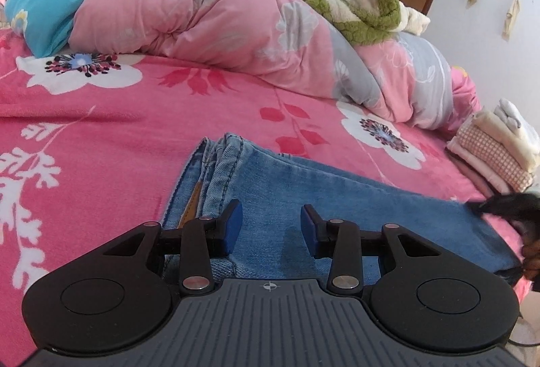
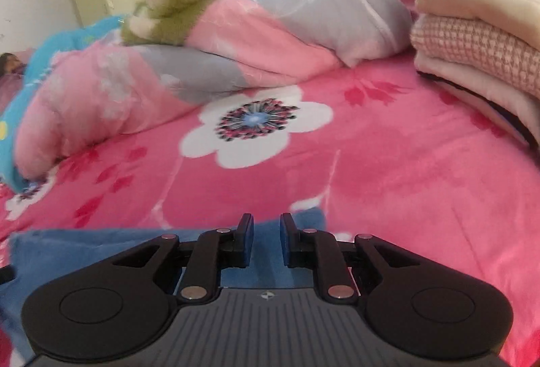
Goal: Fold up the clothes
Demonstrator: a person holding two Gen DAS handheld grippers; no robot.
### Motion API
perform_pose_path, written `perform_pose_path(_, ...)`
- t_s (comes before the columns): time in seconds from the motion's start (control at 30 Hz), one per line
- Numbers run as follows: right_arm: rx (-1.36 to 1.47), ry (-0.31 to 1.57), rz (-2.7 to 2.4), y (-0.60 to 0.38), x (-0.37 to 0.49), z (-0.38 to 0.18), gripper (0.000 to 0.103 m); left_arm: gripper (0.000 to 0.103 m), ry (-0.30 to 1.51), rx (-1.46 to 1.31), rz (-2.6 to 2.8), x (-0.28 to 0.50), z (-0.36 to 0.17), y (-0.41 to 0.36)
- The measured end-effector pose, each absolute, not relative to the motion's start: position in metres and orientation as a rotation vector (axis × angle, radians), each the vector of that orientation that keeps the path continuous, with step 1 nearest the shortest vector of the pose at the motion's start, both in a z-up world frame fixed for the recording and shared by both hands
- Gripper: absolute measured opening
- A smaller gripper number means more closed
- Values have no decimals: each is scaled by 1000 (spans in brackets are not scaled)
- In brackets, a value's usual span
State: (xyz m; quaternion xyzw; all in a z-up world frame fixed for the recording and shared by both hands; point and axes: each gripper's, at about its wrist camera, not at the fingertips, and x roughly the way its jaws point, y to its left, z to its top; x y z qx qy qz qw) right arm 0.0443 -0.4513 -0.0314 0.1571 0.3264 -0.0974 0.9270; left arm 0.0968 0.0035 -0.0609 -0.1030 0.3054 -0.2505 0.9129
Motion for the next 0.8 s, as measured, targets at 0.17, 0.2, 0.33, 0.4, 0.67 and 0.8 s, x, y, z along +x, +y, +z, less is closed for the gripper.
perform_pose_path(0.17, 505, 707, -213, -483, 47, -48, 6, 38, 638, -222, -517, 99, -61, 5)
perform_pose_path(0.2, 537, 683, -219, -484, 36, -39, 9, 38, 640, -228, -519, 99, -61, 6)
perform_pose_path(0.33, 558, 623, -205, -478, -9, -18, 9, 38, 643, -249, -519, 100, -62, 7)
perform_pose_path(0.4, 557, 686, -222, -475, -18, -34, 9, 38, 647, -265, -521, 101, -62, 8)
perform_pose_path(0.67, 611, 579, -261, -466, -59, -6, 8, 38, 698, -403, -527, 109, -63, 22)
perform_pose_path(0.8, 615, 648, -248, -450, -68, -24, 8, 38, 694, -393, -524, 108, -62, 20)
